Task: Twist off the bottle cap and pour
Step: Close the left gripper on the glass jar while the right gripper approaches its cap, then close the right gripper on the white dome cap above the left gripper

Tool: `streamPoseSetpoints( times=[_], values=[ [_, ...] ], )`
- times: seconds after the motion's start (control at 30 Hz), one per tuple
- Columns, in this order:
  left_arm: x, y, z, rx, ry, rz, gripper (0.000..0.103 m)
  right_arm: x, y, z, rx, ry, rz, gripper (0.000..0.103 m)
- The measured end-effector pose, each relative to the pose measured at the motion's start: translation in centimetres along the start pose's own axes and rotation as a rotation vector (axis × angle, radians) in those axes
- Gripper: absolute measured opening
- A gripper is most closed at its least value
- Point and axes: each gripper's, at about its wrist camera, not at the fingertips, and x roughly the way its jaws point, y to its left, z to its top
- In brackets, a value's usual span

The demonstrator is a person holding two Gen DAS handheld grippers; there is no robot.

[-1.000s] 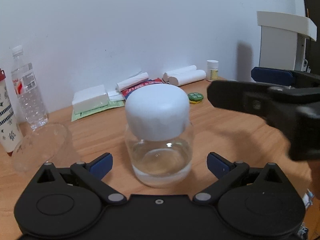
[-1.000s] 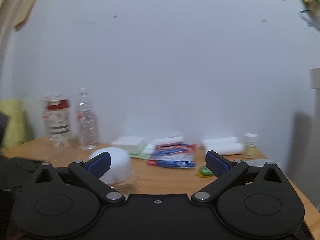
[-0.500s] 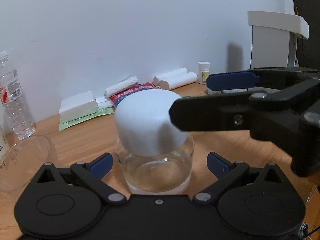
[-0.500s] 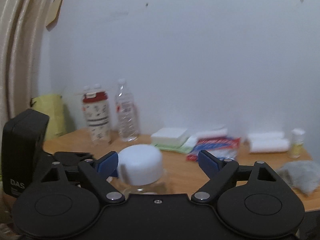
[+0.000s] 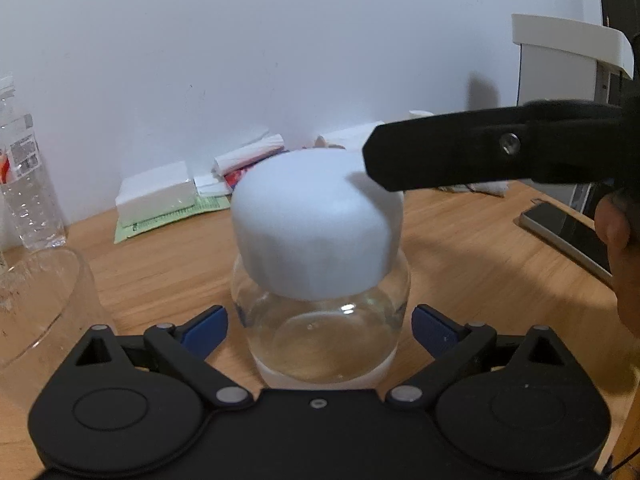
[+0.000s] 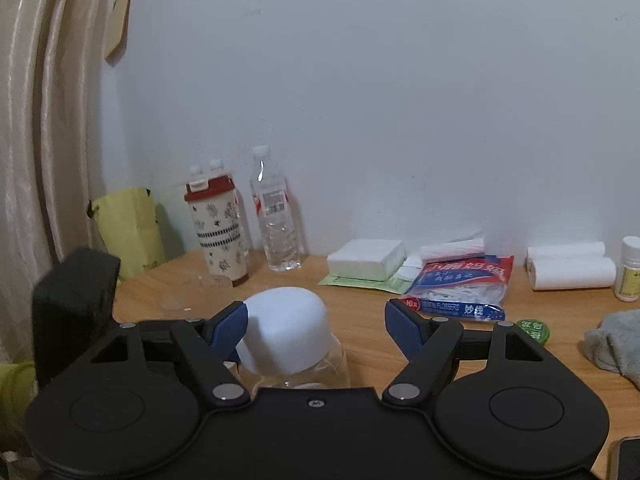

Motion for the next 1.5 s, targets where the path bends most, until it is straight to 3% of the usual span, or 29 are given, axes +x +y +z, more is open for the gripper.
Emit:
streamPoseSetpoints(
  times=[0.17, 0.27, 0.3, 0.37, 0.53, 0.9, 1.1, 1.3, 1.5],
  values=[
    [0.1, 0.3, -0.1, -0.027, 0.007, -0.023, 0.088, 0.4, -0.8, 0.2, 0.042, 0.018, 0.009, 0.081],
    [0.1, 0.6, 0.0, -0.027, 0.001, -0.037, 0.081, 0.2, -0.6, 0.2, 0.056, -0.010, -0.057, 0.082],
    [0.1, 0.6, 0.0, -0.027, 0.000, -0.042, 0.079, 0.3, -0.8, 0.3, 0.064, -0.004, -0.039, 0.081],
    [0.0, 0.5, 0.1, -0.022, -0.001, -0.044, 0.079, 0.5, -1.1, 0.4, 0.084, 0.012, 0.004, 0.081],
    [-0.2, 0.5, 0.1, -0.025, -0.003, -0.043, 0.079, 0.8, -0.6, 0.5, 0.072, 0.030, 0.020, 0.081],
    [-0.5, 0.7, -0.1, -0.016, -0.005, -0.056, 0.079, 2.2, 1.8, 0.5, -0.008, 0.070, 0.045, 0.081],
    [-0.5, 0.7, -0.1, -0.015, -0.005, -0.056, 0.079, 3.3, 2.7, 0.3, -0.052, 0.096, 0.018, 0.081],
    [-0.3, -1.0, -0.1, -0.030, -0.003, -0.018, 0.079, 3.8, 2.9, 0.2, -0.058, 0.107, 0.008, 0.071],
    [-0.5, -1.0, -0.1, -0.024, 0.001, -0.023, 0.079, 3.7, 2.6, 0.2, -0.093, 0.107, 0.045, 0.070]
  ],
)
